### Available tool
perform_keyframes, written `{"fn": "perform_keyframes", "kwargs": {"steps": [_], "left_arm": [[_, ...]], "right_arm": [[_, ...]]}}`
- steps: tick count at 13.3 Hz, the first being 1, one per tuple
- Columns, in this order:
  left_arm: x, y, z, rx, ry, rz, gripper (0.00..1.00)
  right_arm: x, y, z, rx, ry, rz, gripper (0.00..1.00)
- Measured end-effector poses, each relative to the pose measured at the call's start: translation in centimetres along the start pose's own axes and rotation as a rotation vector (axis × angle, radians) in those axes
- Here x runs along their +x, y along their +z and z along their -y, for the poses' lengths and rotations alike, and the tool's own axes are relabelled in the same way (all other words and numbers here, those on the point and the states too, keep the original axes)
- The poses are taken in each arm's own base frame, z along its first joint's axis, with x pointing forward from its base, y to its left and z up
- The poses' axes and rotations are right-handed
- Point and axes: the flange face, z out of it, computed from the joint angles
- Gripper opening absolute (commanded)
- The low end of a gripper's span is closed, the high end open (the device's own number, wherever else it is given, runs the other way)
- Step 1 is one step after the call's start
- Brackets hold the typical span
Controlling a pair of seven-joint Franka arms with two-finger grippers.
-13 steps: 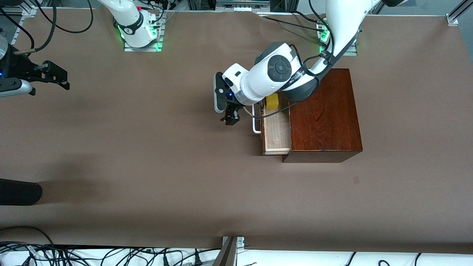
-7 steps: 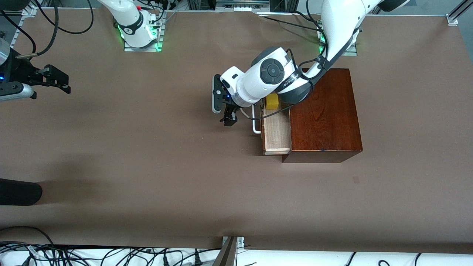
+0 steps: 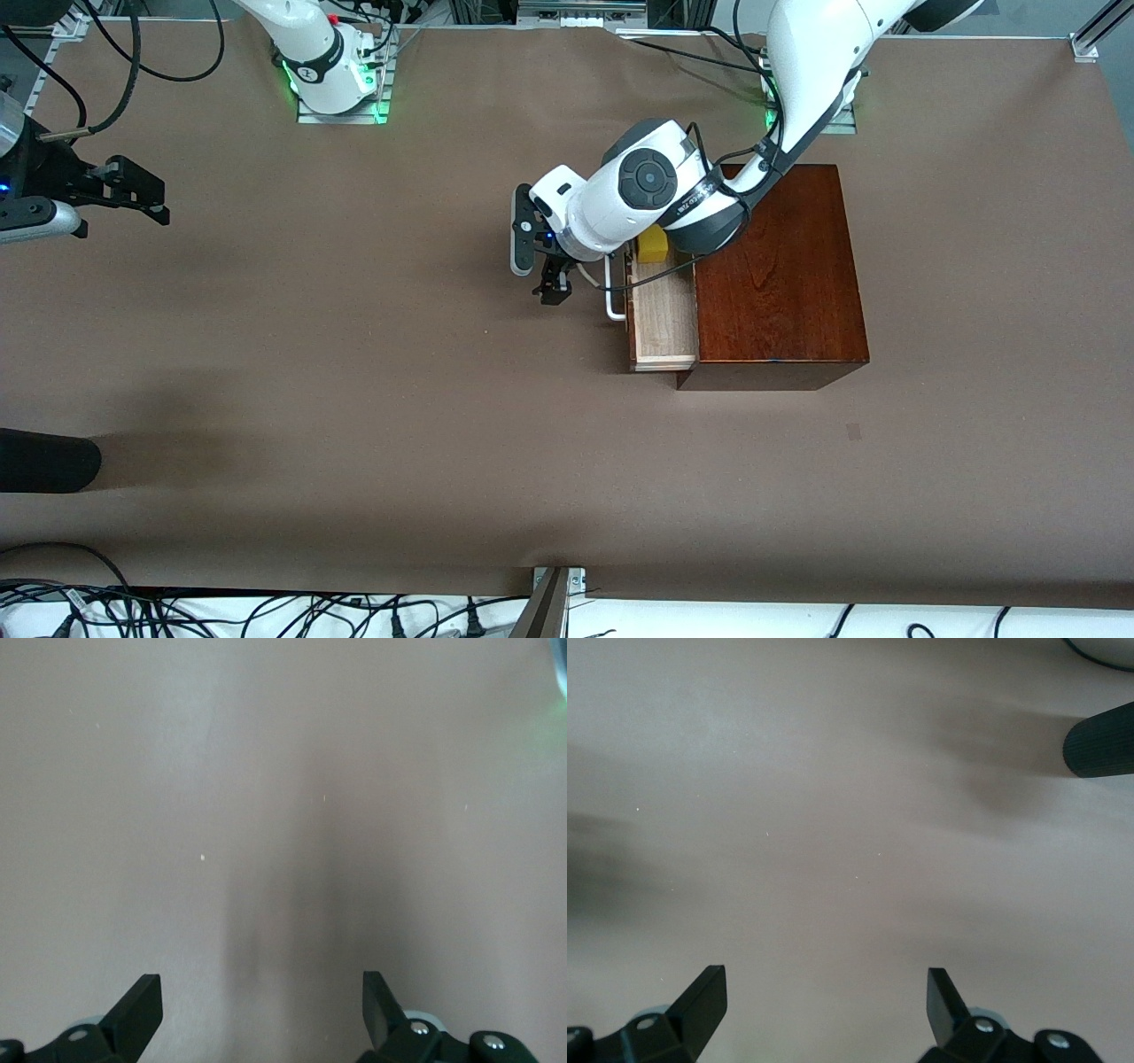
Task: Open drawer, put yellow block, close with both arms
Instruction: 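Push the drawer shut into the box with the left gripper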
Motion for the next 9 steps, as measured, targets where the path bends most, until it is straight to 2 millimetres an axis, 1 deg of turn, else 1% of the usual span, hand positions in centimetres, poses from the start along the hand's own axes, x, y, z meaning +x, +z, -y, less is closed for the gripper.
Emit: {"fn": "perform_keyframes", "kwargs": {"steps": [3,9], "left_arm": [[-0.6,0.4,-0.1,-0.025,0.004,0.042,1.0],[-2.4,0.9,0.4,-0.066,-0.016,0.108,1.0]], "right_arm": [[0.0,0.0,0.0,0.0,0.0,0.0,1.0],[0.0,0.0,0.0,0.0,0.0,-0.002,1.0]]}}
